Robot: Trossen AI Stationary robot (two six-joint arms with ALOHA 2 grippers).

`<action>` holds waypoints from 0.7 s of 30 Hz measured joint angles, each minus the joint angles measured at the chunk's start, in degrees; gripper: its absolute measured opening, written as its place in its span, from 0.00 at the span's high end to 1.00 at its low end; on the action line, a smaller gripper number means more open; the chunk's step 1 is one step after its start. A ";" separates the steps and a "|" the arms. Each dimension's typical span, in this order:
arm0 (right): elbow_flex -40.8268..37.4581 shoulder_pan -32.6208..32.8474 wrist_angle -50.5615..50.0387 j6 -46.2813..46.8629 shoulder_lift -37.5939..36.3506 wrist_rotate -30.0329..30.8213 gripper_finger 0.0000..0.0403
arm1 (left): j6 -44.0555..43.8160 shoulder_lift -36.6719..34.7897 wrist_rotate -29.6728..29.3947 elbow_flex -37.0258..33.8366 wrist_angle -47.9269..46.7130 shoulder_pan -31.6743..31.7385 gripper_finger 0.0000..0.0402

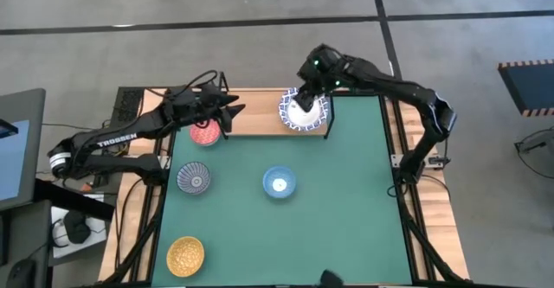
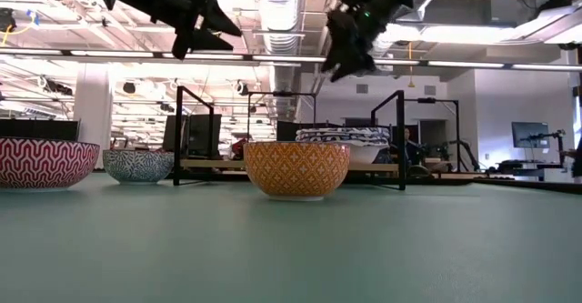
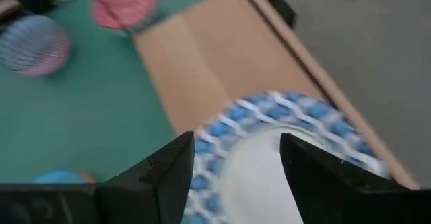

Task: Place and stack bowls onto a shelf
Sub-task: Put the right blue patterned bowl on the shelf

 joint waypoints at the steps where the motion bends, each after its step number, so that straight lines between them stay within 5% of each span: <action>1: 0.00 1.36 0.40 1.09 0.00 0.02 0.40 | 0.04 -0.52 0.00 0.02 -0.07 0.00 0.49; 21: -2.04 22.91 -10.03 30.83 1.74 14.69 0.43 | 0.35 1.00 5.13 0.02 -1.74 -5.14 0.49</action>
